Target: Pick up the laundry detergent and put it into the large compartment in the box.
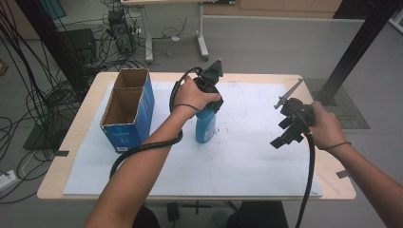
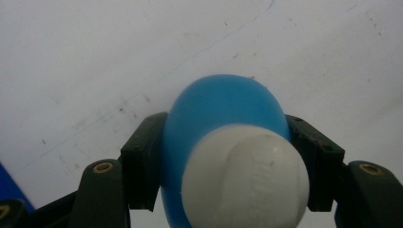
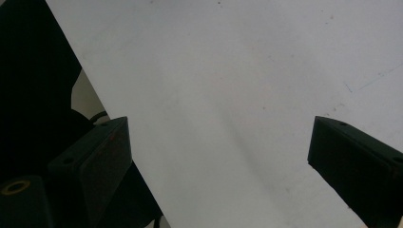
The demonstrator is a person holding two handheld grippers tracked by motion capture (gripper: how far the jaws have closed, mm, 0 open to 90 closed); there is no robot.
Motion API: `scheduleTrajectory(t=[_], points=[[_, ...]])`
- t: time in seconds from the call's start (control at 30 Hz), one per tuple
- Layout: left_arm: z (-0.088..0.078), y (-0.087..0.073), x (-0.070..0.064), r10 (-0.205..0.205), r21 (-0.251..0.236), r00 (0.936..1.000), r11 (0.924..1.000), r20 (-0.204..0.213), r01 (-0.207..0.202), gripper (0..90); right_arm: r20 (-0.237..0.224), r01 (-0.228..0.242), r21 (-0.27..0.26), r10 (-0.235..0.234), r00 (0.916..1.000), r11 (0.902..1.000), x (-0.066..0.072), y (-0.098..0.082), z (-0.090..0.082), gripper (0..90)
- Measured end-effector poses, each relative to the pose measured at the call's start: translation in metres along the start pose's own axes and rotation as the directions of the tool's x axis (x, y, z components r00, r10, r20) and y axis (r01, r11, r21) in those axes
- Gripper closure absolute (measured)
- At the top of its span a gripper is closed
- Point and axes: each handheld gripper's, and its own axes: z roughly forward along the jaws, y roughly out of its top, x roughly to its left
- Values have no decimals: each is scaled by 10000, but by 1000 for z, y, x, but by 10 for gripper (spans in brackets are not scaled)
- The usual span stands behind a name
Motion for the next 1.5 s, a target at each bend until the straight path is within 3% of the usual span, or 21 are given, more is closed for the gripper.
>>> scheduleTrajectory(t=[1.5], points=[[0, -1, 0, 28, -40, 10000, 10000, -25, -28, 374, -43, 14, -6, -14, 10000, 10000, 2, 2, 1, 75]])
